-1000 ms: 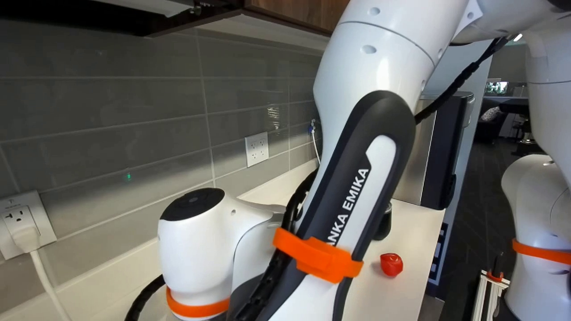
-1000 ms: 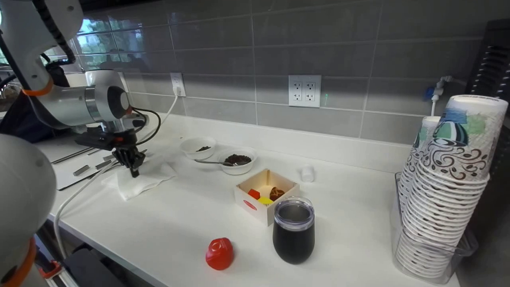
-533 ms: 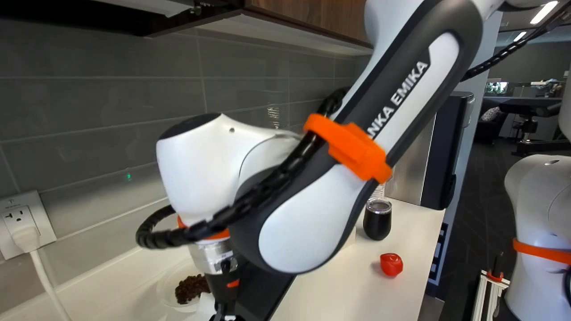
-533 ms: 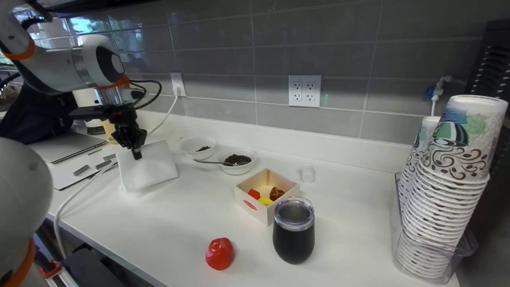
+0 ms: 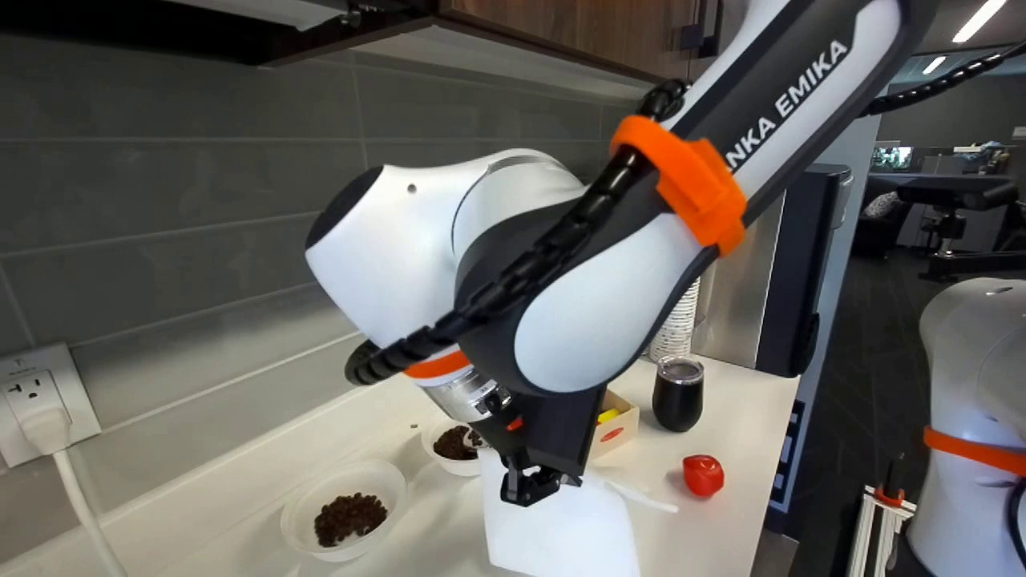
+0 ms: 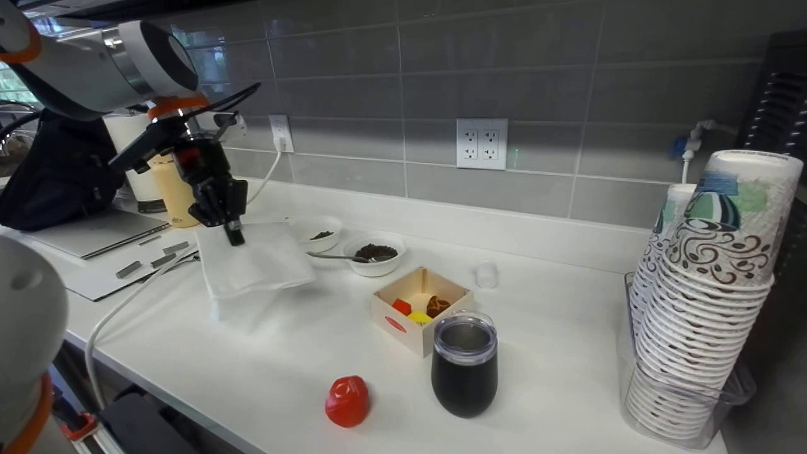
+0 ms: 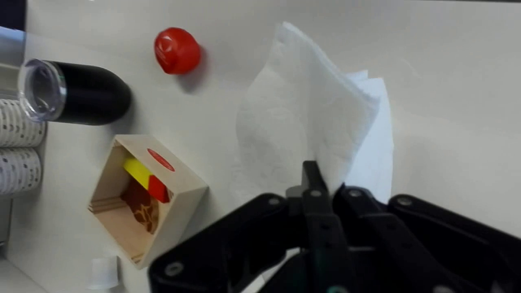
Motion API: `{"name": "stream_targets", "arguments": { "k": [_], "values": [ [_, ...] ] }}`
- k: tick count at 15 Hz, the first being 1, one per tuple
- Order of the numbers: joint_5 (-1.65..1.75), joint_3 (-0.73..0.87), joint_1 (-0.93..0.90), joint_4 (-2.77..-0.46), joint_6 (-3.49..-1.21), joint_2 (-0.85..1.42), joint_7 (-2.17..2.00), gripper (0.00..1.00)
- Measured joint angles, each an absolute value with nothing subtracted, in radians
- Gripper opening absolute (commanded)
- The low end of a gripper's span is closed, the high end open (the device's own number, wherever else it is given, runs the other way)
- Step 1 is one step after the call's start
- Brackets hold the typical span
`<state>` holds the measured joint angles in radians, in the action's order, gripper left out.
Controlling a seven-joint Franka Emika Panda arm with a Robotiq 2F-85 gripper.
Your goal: Fold the white napkin.
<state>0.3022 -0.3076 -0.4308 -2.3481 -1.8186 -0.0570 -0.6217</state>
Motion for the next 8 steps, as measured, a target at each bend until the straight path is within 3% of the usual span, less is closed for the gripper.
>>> {"name": "stream_targets", "arguments": {
  "k": [8],
  "values": [
    [0.525, -0.36, -0.425, -2.367, -1.674, 0.101, -0.7, 0.01]
  ]
}}
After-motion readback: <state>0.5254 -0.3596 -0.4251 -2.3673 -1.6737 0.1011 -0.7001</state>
